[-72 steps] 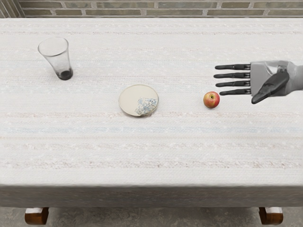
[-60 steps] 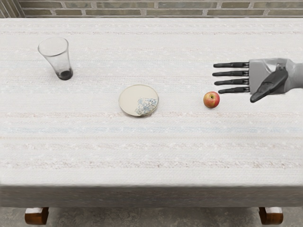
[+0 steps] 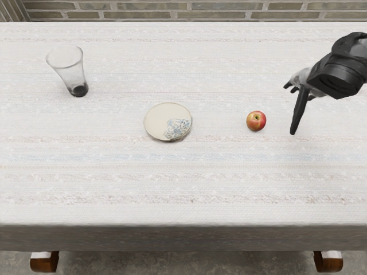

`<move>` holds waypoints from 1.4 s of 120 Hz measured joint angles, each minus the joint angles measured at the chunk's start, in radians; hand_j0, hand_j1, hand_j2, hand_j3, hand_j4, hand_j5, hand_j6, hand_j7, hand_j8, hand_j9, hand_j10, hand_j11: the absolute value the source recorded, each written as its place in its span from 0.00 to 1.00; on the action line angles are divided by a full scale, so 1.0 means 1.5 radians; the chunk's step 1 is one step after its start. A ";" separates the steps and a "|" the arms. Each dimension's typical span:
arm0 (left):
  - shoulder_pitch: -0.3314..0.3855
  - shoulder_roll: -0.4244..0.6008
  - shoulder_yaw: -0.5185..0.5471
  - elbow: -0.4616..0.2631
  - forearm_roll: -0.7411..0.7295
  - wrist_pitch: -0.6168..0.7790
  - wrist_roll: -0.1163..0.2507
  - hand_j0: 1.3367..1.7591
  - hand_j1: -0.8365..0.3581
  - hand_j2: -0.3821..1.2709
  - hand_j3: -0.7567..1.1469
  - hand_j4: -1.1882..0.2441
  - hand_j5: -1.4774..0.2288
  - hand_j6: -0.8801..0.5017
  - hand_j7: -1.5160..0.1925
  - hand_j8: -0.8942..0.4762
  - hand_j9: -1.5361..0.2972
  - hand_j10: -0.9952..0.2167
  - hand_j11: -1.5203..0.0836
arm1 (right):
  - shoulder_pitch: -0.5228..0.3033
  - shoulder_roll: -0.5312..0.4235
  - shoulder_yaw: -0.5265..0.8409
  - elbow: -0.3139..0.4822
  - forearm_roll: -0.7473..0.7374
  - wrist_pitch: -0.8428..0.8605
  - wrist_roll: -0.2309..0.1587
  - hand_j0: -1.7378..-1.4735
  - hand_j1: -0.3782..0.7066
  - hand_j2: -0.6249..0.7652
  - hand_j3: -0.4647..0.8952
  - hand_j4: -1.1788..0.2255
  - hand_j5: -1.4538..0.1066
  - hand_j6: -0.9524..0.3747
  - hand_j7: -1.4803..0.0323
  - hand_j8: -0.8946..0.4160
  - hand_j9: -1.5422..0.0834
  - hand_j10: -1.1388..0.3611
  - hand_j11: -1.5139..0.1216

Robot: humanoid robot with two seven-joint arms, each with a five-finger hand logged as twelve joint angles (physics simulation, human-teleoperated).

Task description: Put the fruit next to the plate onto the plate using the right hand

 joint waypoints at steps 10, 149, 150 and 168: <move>0.000 0.000 0.000 0.000 0.000 0.000 0.000 0.76 0.99 0.23 0.40 0.83 0.87 0.64 0.89 0.65 0.84 0.82 0.95 | 0.013 0.086 -0.030 -0.032 -0.001 -0.009 0.000 0.30 0.05 0.45 0.34 0.82 0.91 0.70 0.96 0.66 0.93 0.74 0.91; 0.000 0.000 0.000 0.000 0.000 0.000 0.000 0.76 0.99 0.23 0.40 0.83 0.87 0.64 0.89 0.65 0.84 0.82 0.95 | -0.188 0.218 0.081 -0.223 -0.085 -0.105 0.000 0.30 0.40 0.40 0.34 0.60 0.65 0.46 0.69 0.44 0.68 0.53 0.66; 0.000 0.000 0.000 0.000 0.000 0.000 0.000 0.76 0.99 0.23 0.40 0.83 0.87 0.64 0.89 0.65 0.84 0.82 0.95 | -0.188 0.217 0.079 -0.222 -0.084 -0.105 0.000 0.30 0.40 0.40 0.34 0.60 0.65 0.46 0.69 0.44 0.68 0.53 0.66; 0.000 0.000 0.000 0.000 0.000 0.000 0.000 0.76 0.99 0.23 0.40 0.83 0.87 0.64 0.89 0.65 0.84 0.82 0.95 | -0.183 0.210 0.055 -0.203 -0.070 -0.105 0.000 0.30 0.41 0.40 0.34 0.58 0.64 0.48 0.68 0.45 0.67 0.52 0.65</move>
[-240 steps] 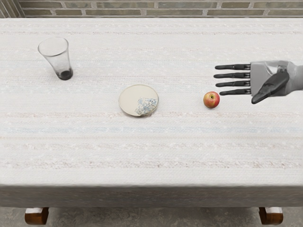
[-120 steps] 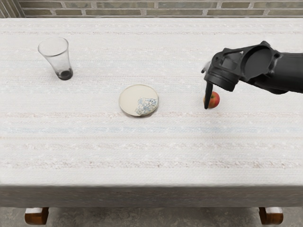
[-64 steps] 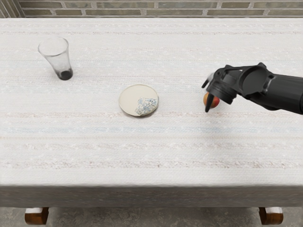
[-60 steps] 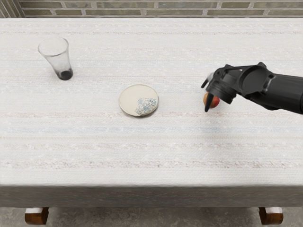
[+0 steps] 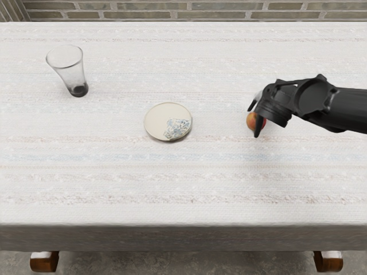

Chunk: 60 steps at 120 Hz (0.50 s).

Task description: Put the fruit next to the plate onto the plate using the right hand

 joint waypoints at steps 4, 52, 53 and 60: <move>0.000 0.000 0.000 0.000 0.000 0.000 0.000 0.76 0.99 0.23 0.40 0.83 0.87 0.64 0.89 0.65 0.84 0.82 0.95 | 0.001 0.000 -0.001 0.002 0.007 -0.001 0.000 0.30 0.48 0.39 0.34 0.54 0.60 0.50 0.67 0.50 0.63 0.48 0.60; 0.000 0.000 0.000 0.000 0.000 0.000 0.000 0.76 0.99 0.23 0.40 0.83 0.87 0.64 0.89 0.65 0.84 0.82 0.95 | -0.073 -0.127 0.285 0.005 0.033 0.069 0.001 0.33 0.61 0.65 0.34 0.35 0.23 0.47 0.30 0.47 0.28 0.32 0.26; 0.000 0.000 0.000 0.000 0.000 0.000 0.000 0.76 0.99 0.23 0.40 0.83 0.87 0.64 0.89 0.65 0.84 0.82 0.95 | -0.079 -0.130 0.299 0.005 0.033 0.077 0.001 0.33 0.62 0.66 0.34 0.36 0.23 0.48 0.30 0.47 0.28 0.32 0.26; 0.000 0.000 0.000 0.000 0.000 0.000 0.000 0.76 0.99 0.23 0.40 0.83 0.87 0.64 0.89 0.65 0.84 0.82 0.95 | -0.112 -0.142 0.395 0.001 0.032 0.129 0.000 0.33 0.61 0.66 0.34 0.36 0.21 0.49 0.28 0.48 0.25 0.32 0.24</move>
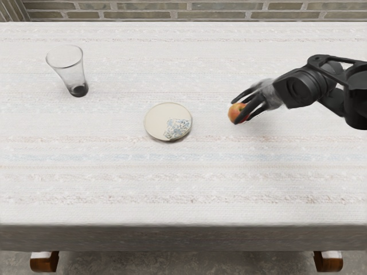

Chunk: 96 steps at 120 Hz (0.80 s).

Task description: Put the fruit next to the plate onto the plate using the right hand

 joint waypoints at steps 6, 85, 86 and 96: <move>0.000 0.000 0.000 0.000 0.000 0.000 0.000 0.76 0.99 0.23 0.40 0.83 0.87 0.64 0.89 0.65 0.84 0.82 0.95 | -0.019 0.006 0.057 -0.003 -0.002 0.029 0.000 0.33 0.60 0.65 0.34 0.34 0.19 0.48 0.27 0.48 0.24 0.32 0.23; 0.000 0.000 0.000 0.000 0.000 0.000 0.000 0.76 0.99 0.23 0.40 0.83 0.87 0.64 0.89 0.65 0.84 0.82 0.95 | -0.081 0.063 0.274 -0.058 -0.007 0.162 -0.001 0.30 0.16 0.51 0.34 0.72 0.78 0.66 0.83 0.62 0.80 0.66 0.78; 0.000 0.000 0.000 0.000 0.000 0.000 0.000 0.76 0.99 0.23 0.40 0.83 0.87 0.64 0.89 0.65 0.84 0.82 0.95 | -0.088 0.053 0.285 -0.054 -0.006 0.179 -0.001 0.30 0.15 0.51 0.34 0.73 0.78 0.66 0.84 0.63 0.81 0.66 0.78; 0.000 0.000 0.000 0.000 0.000 0.000 0.000 0.76 0.99 0.23 0.40 0.83 0.87 0.64 0.89 0.65 0.84 0.82 0.95 | -0.177 -0.077 0.387 -0.024 0.017 0.292 -0.001 0.30 0.12 0.49 0.34 0.76 0.83 0.67 0.88 0.64 0.85 0.69 0.83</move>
